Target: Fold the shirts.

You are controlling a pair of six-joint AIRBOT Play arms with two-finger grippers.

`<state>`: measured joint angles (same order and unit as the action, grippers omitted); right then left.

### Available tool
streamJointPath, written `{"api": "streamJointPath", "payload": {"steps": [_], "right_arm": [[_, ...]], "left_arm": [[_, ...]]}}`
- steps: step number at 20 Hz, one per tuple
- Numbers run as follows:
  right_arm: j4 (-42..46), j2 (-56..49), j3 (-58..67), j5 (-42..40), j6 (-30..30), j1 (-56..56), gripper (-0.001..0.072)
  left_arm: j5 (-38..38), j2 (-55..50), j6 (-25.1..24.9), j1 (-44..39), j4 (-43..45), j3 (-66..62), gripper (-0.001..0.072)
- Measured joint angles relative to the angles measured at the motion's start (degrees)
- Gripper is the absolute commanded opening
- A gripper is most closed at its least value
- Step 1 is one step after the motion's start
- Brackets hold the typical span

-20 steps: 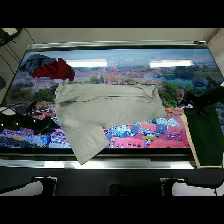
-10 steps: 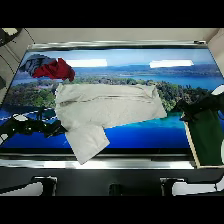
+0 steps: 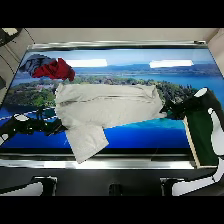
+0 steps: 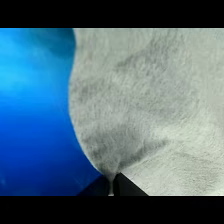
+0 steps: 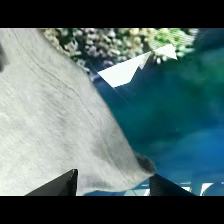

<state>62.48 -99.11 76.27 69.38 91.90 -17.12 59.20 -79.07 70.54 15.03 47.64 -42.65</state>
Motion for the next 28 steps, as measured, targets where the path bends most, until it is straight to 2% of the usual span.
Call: {"api": "streamJointPath", "payload": {"steps": [1, 3, 4, 8, 12, 15, 18, 20, 24, 28], "right_arm": [[-0.4, -0.5, 0.0, -0.5, 0.1, 0.2, 0.0440], [-0.3, -1.3, -0.1, -2.1, 0.8, 0.3, 0.0087], [-0.4, -1.6, -0.1, -3.3, 1.6, 0.5, 0.0054], [0.0, -1.9, 1.9, -5.6, 2.7, 0.7, 0.0052], [3.9, 4.1, 12.2, 0.2, -3.4, 0.7, 0.0052], [9.4, 15.1, 24.6, -0.6, -5.0, 0.5, 0.0053], [13.2, 29.1, 33.5, -7.7, -4.6, 0.5, 0.0053], [15.0, 37.2, 36.0, -10.3, -4.0, 0.4, 0.0053], [16.9, 50.1, 38.2, -10.2, -2.0, 0.3, 0.0053], [20.1, 55.8, 38.7, -8.5, 0.1, 0.3, 0.0053]], "left_arm": [[0.1, 0.0, 0.0, 0.0, -0.1, 0.0, 0.0033], [0.2, 0.0, 0.0, 0.0, -0.2, 0.0, 0.0033], [0.2, 0.0, 0.0, 0.0, -0.2, 0.0, 0.0033], [1.5, 0.4, -0.1, 0.7, 0.4, -2.5, 0.0028], [5.5, 5.7, 0.0, 1.3, 4.5, -18.0, 0.0028], [5.6, 12.8, 1.8, 1.4, 5.4, -39.1, 0.0029], [0.2, 19.1, 4.9, 1.5, 6.9, -58.5, 0.0029], [-2.0, 23.5, 6.8, 1.5, 7.6, -66.4, 0.0029], [-3.9, 31.3, 8.6, 1.6, 8.2, -71.1, 0.0029], [-5.4, 34.9, 9.5, 1.6, 8.0, -72.4, 0.0028]]}}
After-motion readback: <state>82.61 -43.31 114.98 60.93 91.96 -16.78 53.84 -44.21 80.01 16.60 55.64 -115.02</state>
